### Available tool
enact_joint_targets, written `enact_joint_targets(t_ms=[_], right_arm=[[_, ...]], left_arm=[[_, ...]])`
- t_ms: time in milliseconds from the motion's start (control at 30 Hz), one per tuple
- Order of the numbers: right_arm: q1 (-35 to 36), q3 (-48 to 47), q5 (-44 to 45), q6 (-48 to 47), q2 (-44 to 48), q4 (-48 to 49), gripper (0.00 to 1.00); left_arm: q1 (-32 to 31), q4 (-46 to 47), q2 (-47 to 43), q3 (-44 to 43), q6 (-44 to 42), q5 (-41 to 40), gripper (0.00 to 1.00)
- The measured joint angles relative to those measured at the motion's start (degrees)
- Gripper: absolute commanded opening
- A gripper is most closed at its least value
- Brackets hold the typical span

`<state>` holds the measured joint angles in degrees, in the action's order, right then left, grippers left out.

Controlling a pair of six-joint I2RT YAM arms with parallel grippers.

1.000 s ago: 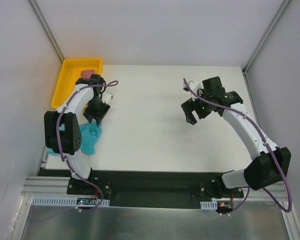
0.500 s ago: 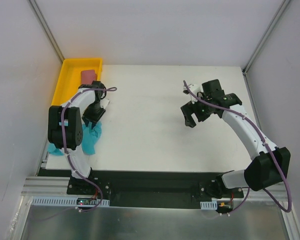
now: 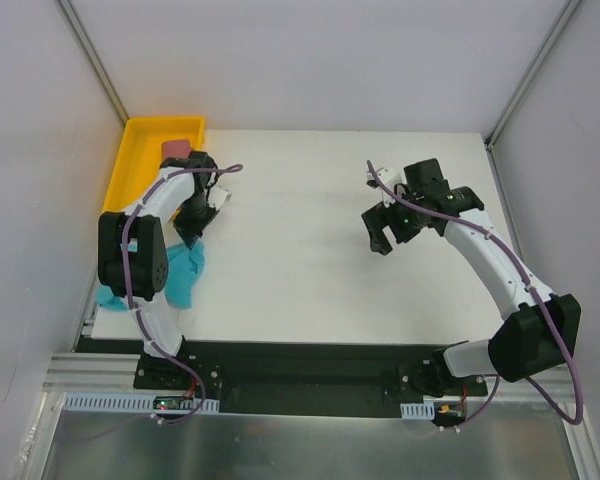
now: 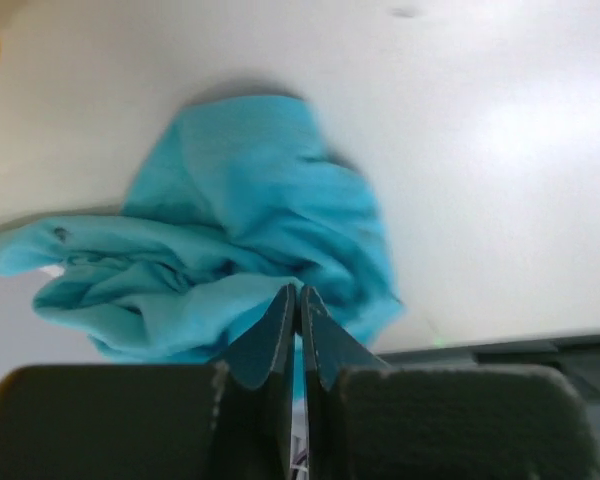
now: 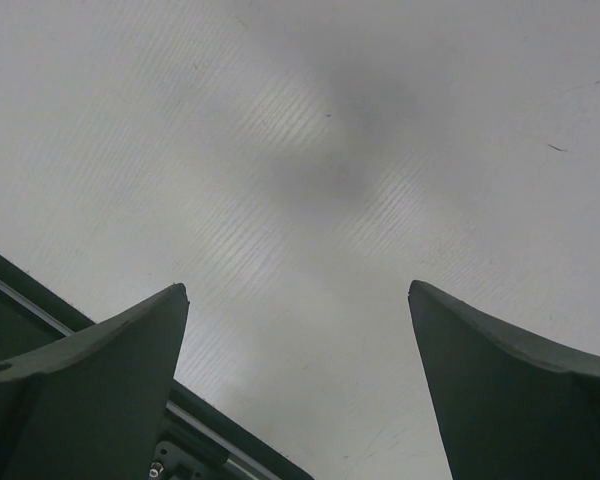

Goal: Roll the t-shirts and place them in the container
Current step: Pick up the T-shirt from the center of the board, then place the T-shirt at the center of the board.

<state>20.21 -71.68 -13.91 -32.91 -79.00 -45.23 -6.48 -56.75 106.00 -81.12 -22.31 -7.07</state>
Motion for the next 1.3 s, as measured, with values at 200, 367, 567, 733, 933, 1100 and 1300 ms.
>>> enact_joint_targets(t_ms=[200, 367, 567, 733, 933, 1100, 1300], right_arm=[[-2.1, -4.2, 1.3, 0.3, -1.2, -0.1, 0.96], [-4.7, -9.5, 2.8, 0.0, -2.2, 0.3, 0.96], [-6.0, -12.1, 3.7, -0.8, -2.3, 0.8, 0.96], [-6.4, -11.9, 4.3, -1.3, -1.4, 0.8, 0.96], [-7.2, -11.8, 4.3, -1.9, 0.3, 0.6, 0.96], [-7.2, -9.9, 2.2, -4.1, 0.4, -0.5, 0.99], [-1.4, -1.4, -0.6, -13.8, 0.5, -4.4, 0.92]], left_arm=[[-6.3, -13.5, -0.8, -28.0, 0.6, 24.4, 0.0], [-14.9, -15.3, -1.1, -55.3, 0.5, 40.3, 0.0], [-20.1, -14.5, -5.2, -64.8, 2.4, 51.5, 0.0], [-19.7, -3.7, -14.6, -58.9, 6.6, 51.9, 0.0], [-19.7, 2.4, -26.9, -44.6, 5.7, 48.7, 0.0], [-19.6, 2.8, -35.8, -17.7, 2.8, 40.5, 0.0], [-14.1, 5.0, -27.9, 7.7, 2.4, 30.1, 0.0]])
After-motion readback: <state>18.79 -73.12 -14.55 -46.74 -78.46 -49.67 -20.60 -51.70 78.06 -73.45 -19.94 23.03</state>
